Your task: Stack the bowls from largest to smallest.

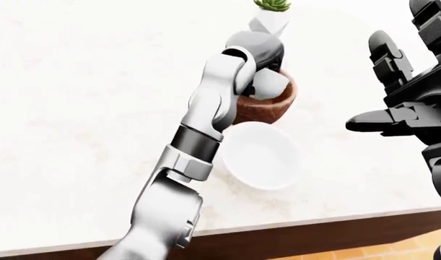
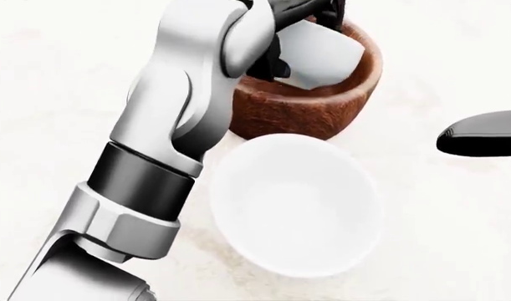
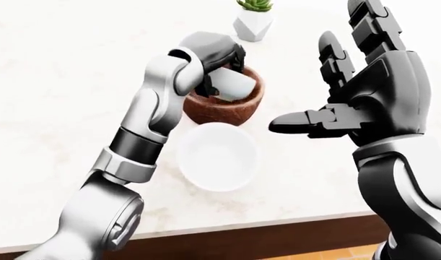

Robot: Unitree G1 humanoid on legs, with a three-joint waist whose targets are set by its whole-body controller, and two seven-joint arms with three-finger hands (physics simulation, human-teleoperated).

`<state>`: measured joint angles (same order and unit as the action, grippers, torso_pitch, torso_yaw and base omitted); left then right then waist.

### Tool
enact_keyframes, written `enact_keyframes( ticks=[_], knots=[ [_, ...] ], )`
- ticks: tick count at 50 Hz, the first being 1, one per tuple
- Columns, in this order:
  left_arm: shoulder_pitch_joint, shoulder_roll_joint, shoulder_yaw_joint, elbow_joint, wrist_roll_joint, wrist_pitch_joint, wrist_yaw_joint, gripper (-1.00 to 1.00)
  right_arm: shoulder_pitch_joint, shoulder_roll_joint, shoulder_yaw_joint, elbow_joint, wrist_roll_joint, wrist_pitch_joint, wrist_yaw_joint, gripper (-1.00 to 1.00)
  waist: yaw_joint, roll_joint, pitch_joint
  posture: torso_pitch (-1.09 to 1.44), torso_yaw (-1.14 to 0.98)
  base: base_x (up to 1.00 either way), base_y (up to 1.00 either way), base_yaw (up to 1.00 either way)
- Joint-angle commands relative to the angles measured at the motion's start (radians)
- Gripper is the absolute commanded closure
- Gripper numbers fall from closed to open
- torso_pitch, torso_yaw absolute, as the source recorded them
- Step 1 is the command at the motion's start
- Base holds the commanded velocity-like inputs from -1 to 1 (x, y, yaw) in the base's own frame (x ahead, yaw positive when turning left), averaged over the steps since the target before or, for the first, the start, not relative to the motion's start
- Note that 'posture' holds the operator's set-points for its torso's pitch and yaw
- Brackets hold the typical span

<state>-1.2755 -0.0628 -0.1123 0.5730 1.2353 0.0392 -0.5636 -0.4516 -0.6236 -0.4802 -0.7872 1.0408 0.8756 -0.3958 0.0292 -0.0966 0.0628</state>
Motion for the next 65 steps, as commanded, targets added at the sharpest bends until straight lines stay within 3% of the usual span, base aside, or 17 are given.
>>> enact_keyframes(
  ticks=[1, 5, 13, 25, 35, 39, 40, 43, 47, 53, 56, 59, 65],
  knots=[
    [-0.039, 0.001, 0.006, -0.039, -0.002, -0.009, 0.033, -0.17, -0.019, -0.012, -0.012, -0.008, -0.012, -0.032, 0.003, -1.00, 0.000, -0.005, -0.027, 0.00, 0.00, 0.00, 0.00, 0.00],
    [-0.040, 0.000, 0.004, -0.038, -0.001, -0.013, 0.035, -0.33, -0.024, -0.014, -0.018, -0.005, -0.004, -0.028, 0.001, -1.00, 0.000, -0.004, -0.030, 0.00, 0.00, 0.00, 0.00, 0.00],
    [-0.038, 0.009, 0.010, -0.103, 0.000, -0.011, -0.016, -0.37, -0.028, -0.034, -0.033, -0.001, 0.022, -0.027, -0.012, -1.00, -0.001, -0.004, -0.030, 0.00, 0.00, 0.00, 0.00, 0.00],
    [-0.049, 0.146, 0.078, -0.326, -0.082, 0.017, -0.195, -0.48, -0.092, -0.097, -0.010, -0.010, 0.105, -0.004, -0.090, -1.00, -0.002, 0.008, -0.024, 0.00, 0.00, 0.00, 0.00, 0.00],
    [0.057, 0.285, 0.146, -0.546, -0.220, 0.100, -0.343, -0.64, -0.132, -0.251, -0.031, -0.074, 0.266, 0.018, -0.066, -1.00, 0.000, 0.017, -0.017, 0.00, 0.00, 0.00, 0.00, 0.00],
    [0.074, 0.320, 0.155, -0.601, -0.258, 0.138, -0.385, -0.70, -0.103, -0.328, -0.077, -0.121, 0.301, 0.003, 0.013, -1.00, 0.002, 0.016, -0.012, 0.00, 0.00, 0.00, 0.00, 0.00],
    [0.095, 0.335, 0.163, -0.635, -0.267, 0.147, -0.409, -0.76, -0.075, -0.365, -0.114, -0.181, 0.309, 0.004, 0.069, -1.00, 0.002, 0.016, -0.009, 0.00, 0.00, 0.00, 0.00, 0.00],
    [0.122, 0.361, 0.171, -0.662, -0.285, 0.156, -0.427, -0.83, -0.020, -0.393, -0.154, -0.251, 0.261, -0.032, 0.162, -1.00, 0.004, 0.016, -0.002, 0.00, 0.00, 0.00, 0.00, 0.00],
    [0.139, 0.394, 0.181, -0.673, -0.301, 0.164, -0.439, -0.92, 0.019, -0.467, -0.146, -0.260, 0.193, -0.130, 0.211, -1.00, 0.001, 0.017, 0.000, 0.00, 0.00, 0.00, 0.00, 0.00],
    [0.156, 0.433, 0.199, -0.662, -0.331, 0.169, -0.421, -0.97, 0.122, -0.636, -0.077, -0.260, -0.011, -0.366, 0.218, -1.00, -0.002, 0.024, 0.001, 0.00, 0.00, 0.00, 0.00, 0.00],
    [0.163, 0.440, 0.200, -0.673, -0.339, 0.175, -0.421, -0.98, 0.168, -0.681, -0.034, -0.260, -0.140, -0.430, 0.215, -1.00, -0.003, 0.025, 0.002, 0.00, 0.00, 0.00, 0.00, 0.00],
    [0.174, 0.445, 0.202, -0.681, -0.345, 0.178, -0.417, -1.00, 0.187, -0.702, 0.000, -0.260, -0.252, -0.460, 0.222, -1.00, -0.005, 0.024, 0.001, 0.00, 0.00, 0.00, 0.00, 0.00],
    [0.188, 0.449, 0.202, -0.700, -0.349, 0.183, -0.420, -1.00, 0.180, -0.671, 0.117, -0.260, -0.489, -0.492, 0.296, -1.00, -0.010, 0.025, -0.003, 0.00, 0.00, 0.00, 0.00, 0.00]
  ],
)
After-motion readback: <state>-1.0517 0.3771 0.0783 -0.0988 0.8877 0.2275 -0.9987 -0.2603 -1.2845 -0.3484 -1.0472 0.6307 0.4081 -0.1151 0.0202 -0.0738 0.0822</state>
